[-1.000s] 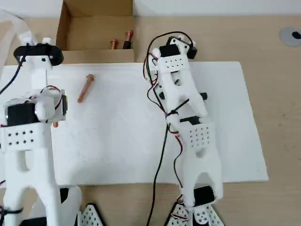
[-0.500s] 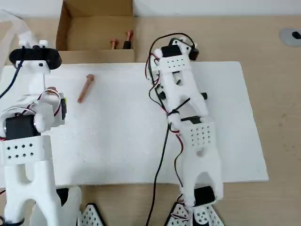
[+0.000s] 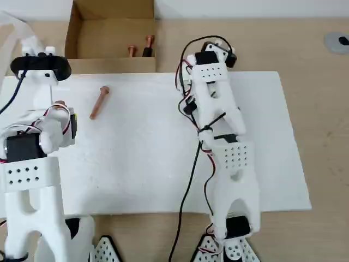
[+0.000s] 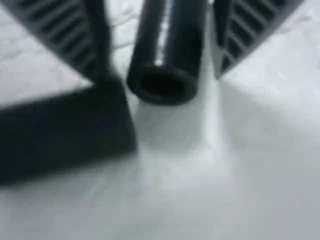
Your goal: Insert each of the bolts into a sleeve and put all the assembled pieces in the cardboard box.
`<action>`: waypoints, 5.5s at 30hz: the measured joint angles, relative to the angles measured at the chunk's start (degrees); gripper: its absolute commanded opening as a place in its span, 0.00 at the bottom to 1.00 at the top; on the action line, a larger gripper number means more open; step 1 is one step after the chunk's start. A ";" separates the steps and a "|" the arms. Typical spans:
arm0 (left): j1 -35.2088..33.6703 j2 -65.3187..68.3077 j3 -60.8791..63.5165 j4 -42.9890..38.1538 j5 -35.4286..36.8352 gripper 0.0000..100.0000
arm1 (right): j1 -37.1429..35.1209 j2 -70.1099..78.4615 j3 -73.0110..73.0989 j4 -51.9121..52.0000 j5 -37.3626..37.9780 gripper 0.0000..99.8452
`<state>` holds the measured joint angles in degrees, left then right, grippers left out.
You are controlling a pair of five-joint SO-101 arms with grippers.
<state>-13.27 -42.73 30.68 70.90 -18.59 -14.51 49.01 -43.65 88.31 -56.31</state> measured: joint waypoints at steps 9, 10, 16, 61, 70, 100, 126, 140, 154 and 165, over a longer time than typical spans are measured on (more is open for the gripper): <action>0.00 0.00 0.00 0.00 0.00 0.01 | -0.18 2.73 -0.79 0.09 0.18 0.12; 0.00 0.00 0.00 0.00 0.00 0.01 | -0.18 2.81 -0.79 0.09 0.18 0.12; 0.00 0.00 0.00 0.44 0.00 0.01 | -1.05 3.08 -0.88 0.79 1.49 0.12; 0.44 -57.14 34.11 -34.73 10.20 0.01 | -23.65 -34.11 -33.76 13.19 41.23 0.01; 0.62 -58.29 38.42 -40.97 12.57 0.01 | -23.65 -64.26 16.26 13.19 35.60 0.01; 18.02 -58.37 36.57 -40.97 21.01 0.01 | -36.57 -130.73 132.04 -71.91 54.95 0.01; 32.97 -46.33 23.74 -33.05 25.32 0.01 | -36.57 -147.43 141.01 -84.75 56.18 0.01; 32.97 -45.98 14.59 -20.40 25.41 0.01 | -36.57 -147.43 141.01 -83.78 56.18 0.01; 32.97 -45.98 14.51 -15.12 25.41 0.01 | -36.57 -147.43 141.01 -83.78 56.18 0.01; 35.60 -45.98 14.51 -15.12 25.41 0.01 | -36.57 -147.43 141.01 -83.78 56.18 0.01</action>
<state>22.33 -88.70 45.19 55.78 6.81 -51.08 -98.42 97.36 4.53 -0.13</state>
